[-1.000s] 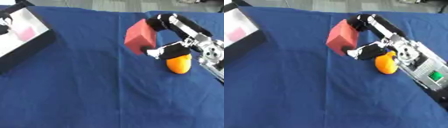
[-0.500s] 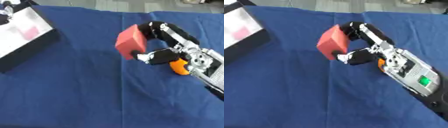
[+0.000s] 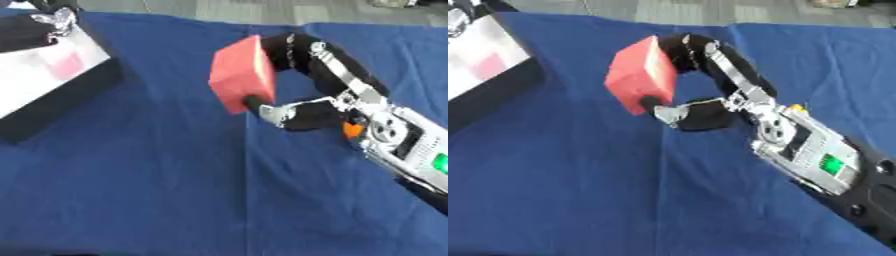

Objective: Pick up the objects with one hand, pass them to the other hand, and then place them into the box on the other side of the table.

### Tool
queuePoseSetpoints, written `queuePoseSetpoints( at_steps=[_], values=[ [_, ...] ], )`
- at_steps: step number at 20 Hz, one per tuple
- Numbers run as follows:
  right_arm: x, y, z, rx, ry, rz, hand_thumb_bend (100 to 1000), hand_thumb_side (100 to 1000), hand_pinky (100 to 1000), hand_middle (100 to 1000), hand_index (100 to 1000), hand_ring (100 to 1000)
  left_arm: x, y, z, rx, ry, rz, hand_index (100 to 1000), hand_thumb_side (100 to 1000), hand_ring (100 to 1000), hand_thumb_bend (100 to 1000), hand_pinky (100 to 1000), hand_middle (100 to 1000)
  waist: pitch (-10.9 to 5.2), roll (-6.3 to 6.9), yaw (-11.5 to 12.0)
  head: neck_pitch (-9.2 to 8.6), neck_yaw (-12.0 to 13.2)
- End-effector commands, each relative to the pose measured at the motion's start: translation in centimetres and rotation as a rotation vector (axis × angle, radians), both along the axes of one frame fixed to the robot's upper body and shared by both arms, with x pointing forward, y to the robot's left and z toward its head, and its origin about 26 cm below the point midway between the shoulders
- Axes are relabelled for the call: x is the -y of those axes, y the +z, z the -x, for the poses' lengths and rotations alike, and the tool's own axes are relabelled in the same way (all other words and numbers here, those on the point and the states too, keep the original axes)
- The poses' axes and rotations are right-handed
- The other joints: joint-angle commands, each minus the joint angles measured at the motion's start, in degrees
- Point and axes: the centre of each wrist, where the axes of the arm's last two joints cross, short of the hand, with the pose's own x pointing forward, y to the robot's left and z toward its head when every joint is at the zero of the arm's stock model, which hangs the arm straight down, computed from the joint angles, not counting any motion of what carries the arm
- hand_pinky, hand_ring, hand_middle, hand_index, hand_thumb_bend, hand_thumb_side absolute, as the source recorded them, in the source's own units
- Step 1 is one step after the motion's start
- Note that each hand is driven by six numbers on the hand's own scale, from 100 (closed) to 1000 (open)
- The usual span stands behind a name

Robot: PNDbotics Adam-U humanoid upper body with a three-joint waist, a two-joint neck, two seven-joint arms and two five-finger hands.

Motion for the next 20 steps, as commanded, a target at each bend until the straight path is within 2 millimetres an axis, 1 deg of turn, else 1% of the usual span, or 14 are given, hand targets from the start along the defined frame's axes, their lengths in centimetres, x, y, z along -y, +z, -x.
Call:
queuePoseSetpoints(
  at_steps=[1,2,4,6,8,15,20],
  values=[
    [-0.3,0.5,0.2,0.042,0.028,-0.033,255,100,760,373,526,663,1.3,1.2,1.2,-0.015,-0.084,-0.034,871,703,762,100,916,760,-2.05,0.94,0.2,0.31,-0.2],
    [-0.5,0.5,0.2,0.047,0.033,-0.04,252,100,760,373,526,663,1.8,1.3,1.5,-0.028,-0.112,-0.047,888,730,767,100,916,777,-2.11,1.02,0.2,0.31,-0.2],
    [-0.7,0.5,0.2,0.053,0.04,-0.051,250,100,759,374,526,662,3.0,1.5,2.2,-0.047,-0.166,-0.072,894,749,771,100,916,784,-2.22,1.17,0.4,0.31,-0.3],
    [-0.9,0.6,0.3,0.059,0.047,-0.06,249,100,760,374,526,662,4.0,1.7,3.1,-0.064,-0.207,-0.098,896,738,781,100,917,795,-2.31,1.35,0.6,0.31,-0.4],
    [-1.0,0.6,0.3,0.066,0.052,-0.062,248,100,760,374,526,662,4.8,1.8,3.5,-0.076,-0.237,-0.126,898,741,792,100,920,805,-2.33,1.51,0.7,0.31,-0.4],
    [-1.1,0.5,0.3,0.077,0.051,-0.042,252,100,762,374,525,661,6.4,1.9,3.9,-0.092,-0.291,-0.194,905,767,815,100,931,824,-2.07,1.75,1.2,0.31,-0.8],
    [-1.1,0.4,0.4,0.093,0.056,-0.032,256,100,761,373,524,660,7.1,2.0,4.0,-0.09,-0.336,-0.217,915,799,822,163,936,828,-1.99,1.84,1.5,0.31,-1.0]
  ],
)
